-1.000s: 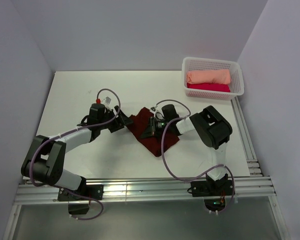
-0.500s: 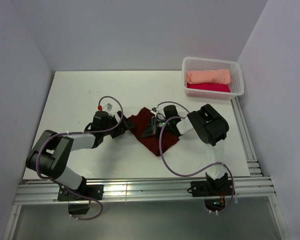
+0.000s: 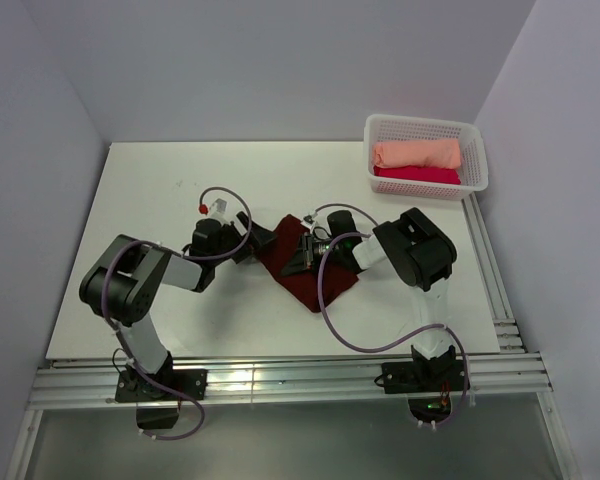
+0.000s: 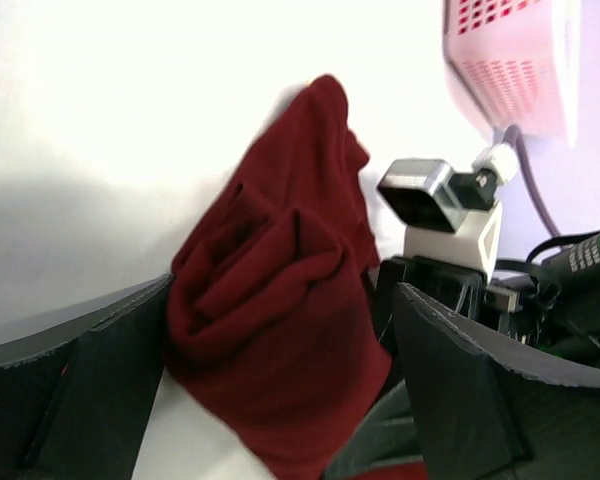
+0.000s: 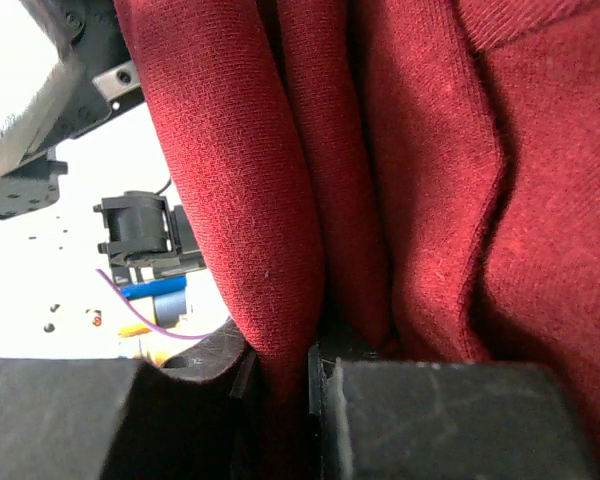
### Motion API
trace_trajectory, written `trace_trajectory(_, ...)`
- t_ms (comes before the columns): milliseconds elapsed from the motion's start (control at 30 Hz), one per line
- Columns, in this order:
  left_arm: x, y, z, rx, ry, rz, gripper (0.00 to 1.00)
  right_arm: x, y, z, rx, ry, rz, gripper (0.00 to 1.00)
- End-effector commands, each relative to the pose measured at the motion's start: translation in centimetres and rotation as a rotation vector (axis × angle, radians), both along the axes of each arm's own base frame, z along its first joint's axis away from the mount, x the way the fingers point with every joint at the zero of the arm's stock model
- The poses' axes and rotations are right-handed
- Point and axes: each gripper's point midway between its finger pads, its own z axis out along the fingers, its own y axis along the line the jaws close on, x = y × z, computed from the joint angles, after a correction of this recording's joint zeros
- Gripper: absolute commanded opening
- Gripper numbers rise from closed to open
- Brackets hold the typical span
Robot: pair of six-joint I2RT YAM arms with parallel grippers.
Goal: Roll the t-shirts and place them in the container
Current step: Roll the tshirt
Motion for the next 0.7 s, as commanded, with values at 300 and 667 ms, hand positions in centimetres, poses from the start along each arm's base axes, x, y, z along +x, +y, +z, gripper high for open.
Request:
trace_trajectory(300, 0.6, 0.0, -1.9, 0.039, -0.031, -0.002, 0.7, -0.5, -0.1, 0.0, 0.02, 0.006, 0.011, 0.0)
trace_trajectory(667, 0.3, 0.1, -2.2, 0.057, -0.049, -0.021, 0.28, -0.8, 0.2, 1.0, 0.03, -0.018, 0.024, 0.14)
